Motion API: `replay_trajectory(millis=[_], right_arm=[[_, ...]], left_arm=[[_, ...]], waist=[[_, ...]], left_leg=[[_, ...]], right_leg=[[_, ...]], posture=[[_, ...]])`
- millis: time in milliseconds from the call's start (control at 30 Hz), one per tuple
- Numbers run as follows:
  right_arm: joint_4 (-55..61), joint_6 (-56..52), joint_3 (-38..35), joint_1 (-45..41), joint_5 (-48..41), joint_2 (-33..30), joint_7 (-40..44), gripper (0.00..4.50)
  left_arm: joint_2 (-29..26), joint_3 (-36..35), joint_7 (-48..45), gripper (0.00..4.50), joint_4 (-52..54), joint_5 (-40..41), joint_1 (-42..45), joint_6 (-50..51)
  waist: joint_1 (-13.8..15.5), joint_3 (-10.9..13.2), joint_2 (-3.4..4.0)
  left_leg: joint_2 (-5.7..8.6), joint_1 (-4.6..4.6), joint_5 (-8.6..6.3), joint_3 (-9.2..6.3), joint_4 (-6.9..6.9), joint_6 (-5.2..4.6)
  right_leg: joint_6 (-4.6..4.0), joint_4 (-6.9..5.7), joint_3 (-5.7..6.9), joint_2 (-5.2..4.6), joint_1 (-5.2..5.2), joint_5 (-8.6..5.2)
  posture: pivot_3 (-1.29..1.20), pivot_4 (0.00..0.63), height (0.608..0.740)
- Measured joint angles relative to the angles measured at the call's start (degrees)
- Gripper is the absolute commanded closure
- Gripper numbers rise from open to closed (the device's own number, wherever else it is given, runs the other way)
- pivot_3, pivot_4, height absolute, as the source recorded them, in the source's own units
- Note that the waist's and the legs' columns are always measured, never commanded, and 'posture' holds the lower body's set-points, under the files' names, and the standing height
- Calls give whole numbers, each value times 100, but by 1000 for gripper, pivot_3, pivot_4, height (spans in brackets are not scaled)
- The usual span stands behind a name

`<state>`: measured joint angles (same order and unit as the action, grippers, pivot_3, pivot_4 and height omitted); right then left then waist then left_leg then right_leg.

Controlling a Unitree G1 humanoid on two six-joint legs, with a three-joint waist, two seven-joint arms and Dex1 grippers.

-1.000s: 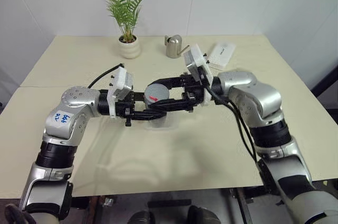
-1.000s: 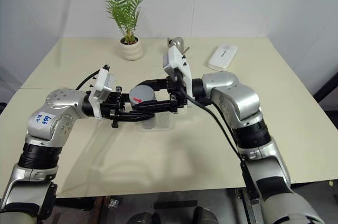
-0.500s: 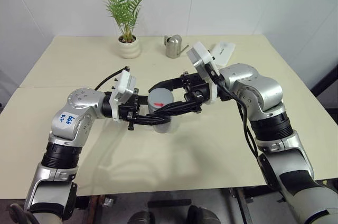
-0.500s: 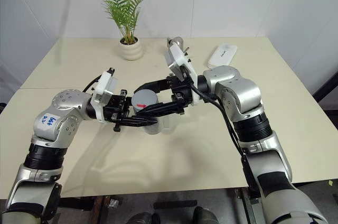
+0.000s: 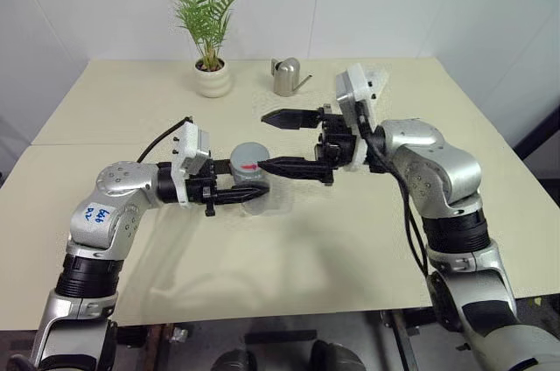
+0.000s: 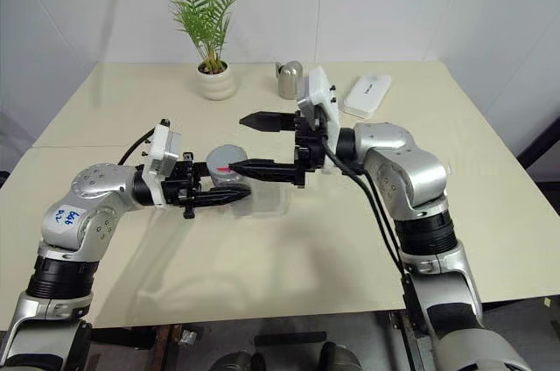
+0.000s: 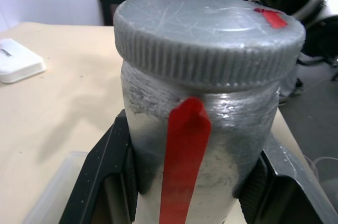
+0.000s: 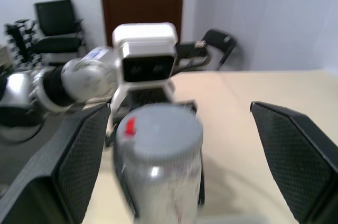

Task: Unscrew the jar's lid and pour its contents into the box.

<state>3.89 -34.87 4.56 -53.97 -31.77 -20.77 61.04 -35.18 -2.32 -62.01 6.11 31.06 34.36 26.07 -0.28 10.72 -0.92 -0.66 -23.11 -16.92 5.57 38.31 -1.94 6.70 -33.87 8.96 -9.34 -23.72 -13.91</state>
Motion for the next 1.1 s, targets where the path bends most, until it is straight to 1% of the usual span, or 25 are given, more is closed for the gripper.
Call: replay_trajectory(millis=[133,233,467,633,733,867,1033,1100], right_arm=[[26,8,228,-5,265,282,-483,24],[22,10,468,-11,426,483,-684,24],[-6,104,634,-14,541,547,-720,24],[-353,325,631,-148,620,531,-618,24],[-484,482,630,-168,619,457,-457,24],[-601,698,602,-168,577,203,-144,24],[-894,876,445,-200,404,-93,307,24],[-1147,986,262,-206,408,-309,396,24]], left_arm=[[109,16,169,2589,-6,-64,-22,-66],[219,66,263,2589,-8,-88,-12,-81],[226,70,321,2589,-1,-88,-14,-66],[221,69,335,2589,9,-88,-16,-54],[184,65,360,2589,11,-88,-34,-51],[96,12,366,2589,15,-83,-92,-31],[63,-66,375,2589,8,-78,-96,5],[32,-125,353,2589,5,-77,-106,4]], waist=[[-1,0,0],[-3,0,0],[-3,0,0],[-8,0,0],[-8,0,0],[-5,0,0],[-4,0,0],[7,0,0]], left_leg=[[0,0,0,0,0,0],[1,-1,0,1,-1,-1],[1,-1,0,-1,0,0],[0,0,0,-1,-1,0],[1,-1,0,0,-3,-1],[1,-1,0,0,-3,-1],[0,0,0,0,-1,-1],[1,0,0,0,-1,-1]], right_leg=[[0,0,0,0,0,0],[0,1,0,0,0,0],[0,0,1,0,0,0],[0,0,1,1,0,0],[0,3,1,1,0,0],[0,4,1,1,0,0],[0,2,1,1,0,0],[0,3,2,0,1,0]], posture=[[0,150,740],[0,150,740],[0,150,740],[0,150,740],[0,150,740],[0,150,740],[0,150,740],[0,150,740]])
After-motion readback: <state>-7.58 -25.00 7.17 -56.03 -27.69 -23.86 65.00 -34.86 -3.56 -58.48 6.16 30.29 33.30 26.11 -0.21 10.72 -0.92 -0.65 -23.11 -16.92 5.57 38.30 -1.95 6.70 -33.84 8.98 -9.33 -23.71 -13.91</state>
